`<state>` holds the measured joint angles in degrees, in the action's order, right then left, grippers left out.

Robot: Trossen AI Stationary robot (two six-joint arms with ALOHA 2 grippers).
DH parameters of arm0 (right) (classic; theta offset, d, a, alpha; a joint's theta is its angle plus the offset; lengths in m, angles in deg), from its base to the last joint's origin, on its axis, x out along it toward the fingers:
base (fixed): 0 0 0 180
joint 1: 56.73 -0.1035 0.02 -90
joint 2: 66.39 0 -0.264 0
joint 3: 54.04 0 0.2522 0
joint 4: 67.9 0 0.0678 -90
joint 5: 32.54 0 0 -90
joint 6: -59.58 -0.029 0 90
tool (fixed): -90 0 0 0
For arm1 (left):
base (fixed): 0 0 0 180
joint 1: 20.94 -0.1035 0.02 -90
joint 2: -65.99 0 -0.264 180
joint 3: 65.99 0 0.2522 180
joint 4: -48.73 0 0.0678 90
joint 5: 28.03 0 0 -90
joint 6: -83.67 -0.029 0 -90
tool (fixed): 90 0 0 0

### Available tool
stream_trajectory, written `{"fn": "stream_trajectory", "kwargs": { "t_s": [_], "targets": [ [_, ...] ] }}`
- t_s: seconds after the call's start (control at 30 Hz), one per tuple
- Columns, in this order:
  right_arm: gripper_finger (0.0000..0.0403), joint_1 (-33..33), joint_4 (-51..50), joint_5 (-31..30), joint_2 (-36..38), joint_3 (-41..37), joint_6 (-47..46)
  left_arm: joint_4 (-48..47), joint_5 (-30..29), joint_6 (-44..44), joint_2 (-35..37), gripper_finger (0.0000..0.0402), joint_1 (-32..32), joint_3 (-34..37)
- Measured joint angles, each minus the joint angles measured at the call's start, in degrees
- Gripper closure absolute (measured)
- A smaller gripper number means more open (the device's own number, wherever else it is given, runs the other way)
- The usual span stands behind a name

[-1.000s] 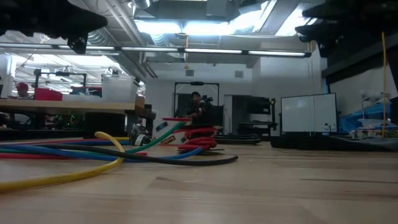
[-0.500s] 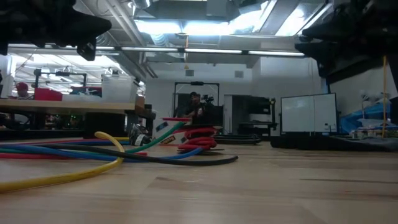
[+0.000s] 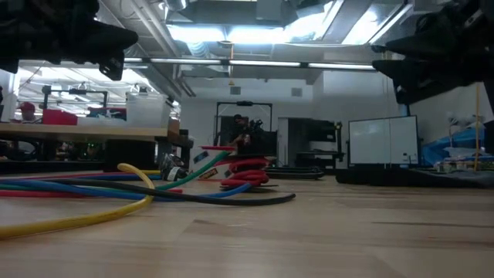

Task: Coil cords
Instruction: Return to Home Position

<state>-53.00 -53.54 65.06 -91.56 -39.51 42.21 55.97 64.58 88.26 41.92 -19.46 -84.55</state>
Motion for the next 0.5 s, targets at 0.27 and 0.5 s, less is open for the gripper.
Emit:
{"fn": "stream_trajectory", "kwargs": {
  "t_s": [0.27, 0.5],
  "targets": [
    [0.0217, 0.0, -1.4, -0.4, 0.0, -0.1, 1.4, -4.5, 3.3, -0.5, 0.0, 0.0398, -3.4, 0.0],
    [0.0217, 0.0, -6.5, -0.6, 0.0, -0.2, 2.3, -13.5, 8.7, -1.7, 0.0, 0.0398, -4.6, 0.0]
  ]
}}
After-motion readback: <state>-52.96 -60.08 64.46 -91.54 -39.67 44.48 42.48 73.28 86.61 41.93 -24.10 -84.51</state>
